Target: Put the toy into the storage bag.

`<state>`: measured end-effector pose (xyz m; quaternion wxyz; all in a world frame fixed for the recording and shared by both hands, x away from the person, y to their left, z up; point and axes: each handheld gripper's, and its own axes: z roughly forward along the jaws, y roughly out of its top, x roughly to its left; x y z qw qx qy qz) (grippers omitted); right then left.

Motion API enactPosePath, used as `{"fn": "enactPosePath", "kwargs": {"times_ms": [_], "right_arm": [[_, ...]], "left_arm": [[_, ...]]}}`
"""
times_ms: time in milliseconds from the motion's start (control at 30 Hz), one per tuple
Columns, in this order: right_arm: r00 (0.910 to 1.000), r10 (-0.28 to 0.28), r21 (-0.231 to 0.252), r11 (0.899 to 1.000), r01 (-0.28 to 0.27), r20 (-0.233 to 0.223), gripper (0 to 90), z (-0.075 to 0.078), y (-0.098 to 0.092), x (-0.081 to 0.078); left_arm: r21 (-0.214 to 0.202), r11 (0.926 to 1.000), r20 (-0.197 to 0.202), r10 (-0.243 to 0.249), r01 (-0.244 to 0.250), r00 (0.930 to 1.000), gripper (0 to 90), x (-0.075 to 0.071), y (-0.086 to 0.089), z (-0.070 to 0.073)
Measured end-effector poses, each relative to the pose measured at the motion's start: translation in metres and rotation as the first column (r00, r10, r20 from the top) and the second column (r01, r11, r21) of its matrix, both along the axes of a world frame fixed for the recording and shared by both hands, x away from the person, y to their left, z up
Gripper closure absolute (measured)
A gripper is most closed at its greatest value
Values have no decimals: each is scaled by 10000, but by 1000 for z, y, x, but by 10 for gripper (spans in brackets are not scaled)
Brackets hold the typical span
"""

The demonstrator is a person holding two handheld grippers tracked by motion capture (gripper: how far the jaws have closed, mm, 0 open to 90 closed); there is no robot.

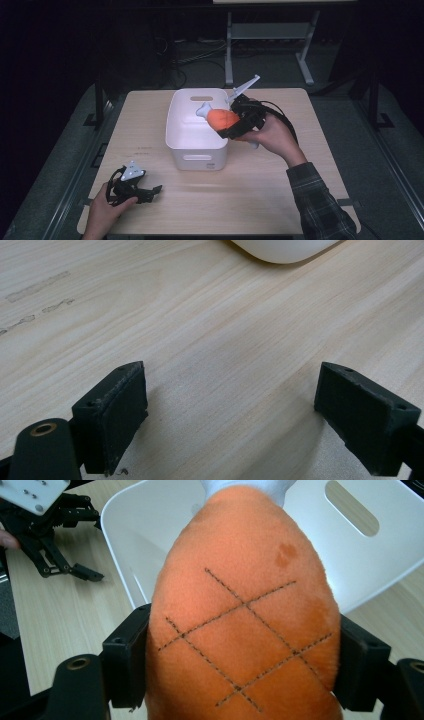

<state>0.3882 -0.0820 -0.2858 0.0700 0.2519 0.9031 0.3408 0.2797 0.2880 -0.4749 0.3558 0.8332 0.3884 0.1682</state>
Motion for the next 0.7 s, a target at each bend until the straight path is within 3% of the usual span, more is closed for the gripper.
{"fn": "enactPosePath", "kwargs": {"times_ms": [333, 700], "right_arm": [[9999, 81, 51, 10000, -81, -72, 242, -3, 28, 16], [9977, 622, 136, 9980, -619, -280, 241, -10, 60, 28]], "left_arm": [[20, 10000, 6, -3, 3, 10000, 127, 0, 0, 0], [7, 10000, 21, 5, -5, 10000, 127, 0, 0, 0]]}}
